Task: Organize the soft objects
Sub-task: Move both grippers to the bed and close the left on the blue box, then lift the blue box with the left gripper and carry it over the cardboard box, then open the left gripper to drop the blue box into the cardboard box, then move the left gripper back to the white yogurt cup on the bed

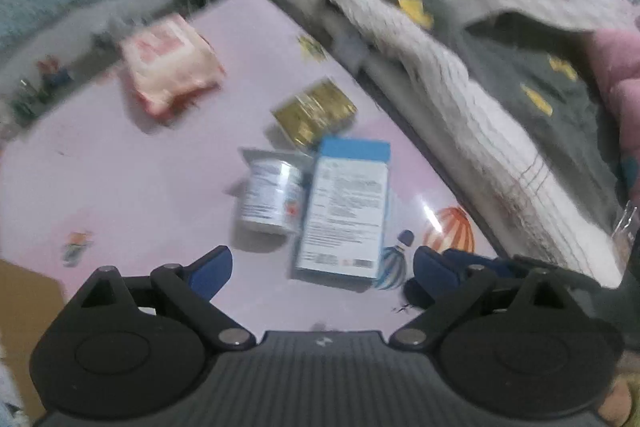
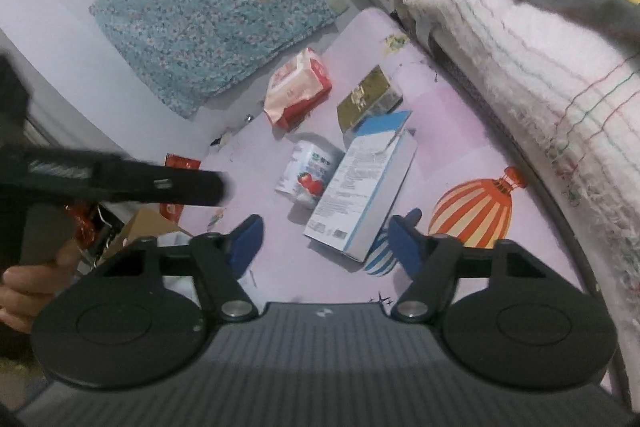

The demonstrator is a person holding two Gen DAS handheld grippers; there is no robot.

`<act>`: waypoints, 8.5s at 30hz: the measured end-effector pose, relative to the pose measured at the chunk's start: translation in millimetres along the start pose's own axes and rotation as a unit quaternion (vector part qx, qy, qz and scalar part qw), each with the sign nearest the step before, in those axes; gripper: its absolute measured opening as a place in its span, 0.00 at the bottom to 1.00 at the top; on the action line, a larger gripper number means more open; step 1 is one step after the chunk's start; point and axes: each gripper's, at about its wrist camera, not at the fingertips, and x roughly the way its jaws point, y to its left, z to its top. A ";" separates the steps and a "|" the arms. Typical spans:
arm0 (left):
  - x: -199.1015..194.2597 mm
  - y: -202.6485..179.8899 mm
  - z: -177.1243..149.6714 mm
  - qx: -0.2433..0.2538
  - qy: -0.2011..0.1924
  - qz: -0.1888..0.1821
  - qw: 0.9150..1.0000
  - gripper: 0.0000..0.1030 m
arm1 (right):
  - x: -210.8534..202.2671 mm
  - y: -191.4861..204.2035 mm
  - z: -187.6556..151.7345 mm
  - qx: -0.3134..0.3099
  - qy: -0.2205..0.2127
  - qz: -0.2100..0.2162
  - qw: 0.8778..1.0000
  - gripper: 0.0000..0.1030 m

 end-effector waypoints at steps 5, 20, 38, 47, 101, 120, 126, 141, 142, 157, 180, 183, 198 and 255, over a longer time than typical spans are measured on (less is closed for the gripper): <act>52.5 -7.5 13.7 0.008 0.063 -0.019 0.998 0.95 | 11.9 -10.8 -4.1 0.001 0.017 0.000 1.000 0.56; 116.1 -19.1 22.3 0.003 0.124 0.007 0.992 0.76 | 17.5 -38.1 -12.1 0.034 0.034 0.018 0.999 0.57; 91.9 -46.7 -20.8 -0.020 0.206 -0.046 0.977 0.88 | -27.8 -32.8 -43.5 0.022 0.064 0.010 0.998 0.65; 95.8 -46.8 -0.9 -0.032 0.174 -0.028 0.984 0.93 | -29.9 -29.5 -49.3 0.013 0.054 0.008 0.998 0.70; -220.8 57.7 -154.2 -0.198 -0.131 0.029 0.971 0.70 | -100.4 214.4 -69.6 -0.142 0.048 0.253 0.956 0.34; -200.1 183.9 -259.8 -0.337 -0.112 0.093 0.930 0.70 | -54.5 226.3 -96.8 -0.144 0.120 0.224 0.956 0.34; -184.0 204.2 -275.6 -0.360 -0.086 0.111 0.922 0.70 | -51.9 192.9 -94.8 -0.112 0.122 0.208 0.964 0.34; -137.1 254.8 -318.3 -0.427 0.036 0.196 0.882 0.70 | -41.9 197.4 -118.9 -0.107 0.170 0.236 0.951 0.35; -131.8 256.8 -319.8 -0.425 0.044 0.201 0.881 0.70 | -41.6 197.6 -119.9 -0.107 0.172 0.237 0.950 0.35; -109.1 268.6 -344.5 -0.429 0.109 0.201 0.874 0.81 | -33.3 194.9 -117.6 -0.099 0.174 0.224 0.954 0.41; -122.6 270.5 -334.0 -0.465 0.056 0.159 0.869 0.68 | -31.5 187.6 -117.2 -0.095 0.165 0.204 0.960 0.43; -143.0 260.3 -325.5 -0.446 0.015 0.172 0.878 0.77 | -29.9 184.1 -119.2 -0.094 0.165 0.197 0.962 0.45; -224.4 134.6 -229.9 -0.268 -0.155 0.143 0.940 0.90 | -62.5 136.4 -111.4 -0.052 0.109 0.160 0.980 0.64; -4.6 92.8 4.0 -0.294 -0.029 0.001 0.955 0.87 | 181.6 5.8 37.9 0.020 0.062 -0.009 0.998 0.54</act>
